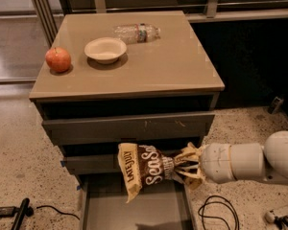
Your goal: Pick brown chip bag from bottom drawer and place on counter
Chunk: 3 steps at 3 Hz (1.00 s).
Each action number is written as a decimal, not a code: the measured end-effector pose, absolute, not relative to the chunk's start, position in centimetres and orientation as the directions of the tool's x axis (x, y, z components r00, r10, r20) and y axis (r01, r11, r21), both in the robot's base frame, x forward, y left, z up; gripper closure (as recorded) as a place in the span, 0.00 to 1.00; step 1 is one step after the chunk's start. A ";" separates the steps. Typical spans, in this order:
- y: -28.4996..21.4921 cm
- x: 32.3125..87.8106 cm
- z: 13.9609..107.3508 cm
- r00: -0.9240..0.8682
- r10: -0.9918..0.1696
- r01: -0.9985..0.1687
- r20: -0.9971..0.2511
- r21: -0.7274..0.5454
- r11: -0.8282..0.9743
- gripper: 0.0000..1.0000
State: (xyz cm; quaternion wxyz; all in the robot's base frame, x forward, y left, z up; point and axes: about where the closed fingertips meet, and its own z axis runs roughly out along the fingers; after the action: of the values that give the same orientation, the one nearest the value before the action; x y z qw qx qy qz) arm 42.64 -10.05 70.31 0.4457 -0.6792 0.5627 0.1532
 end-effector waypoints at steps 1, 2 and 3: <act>-10.4 39.9 78.0 0.428 -0.596 -0.849 -0.680 -0.528 -0.007 1.00; -10.3 39.8 89.7 0.523 -0.553 -0.790 -0.648 -0.613 -0.029 1.00; -9.8 40.7 97.9 0.575 -0.557 -0.730 -0.599 -0.683 -0.019 1.00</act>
Offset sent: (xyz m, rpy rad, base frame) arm -0.0231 -0.0095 0.2911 0.0820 -0.2996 0.1316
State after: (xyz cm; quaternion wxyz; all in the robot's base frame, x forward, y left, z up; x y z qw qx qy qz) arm 40.70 -9.80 97.95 0.5335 -0.7092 0.4536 0.0812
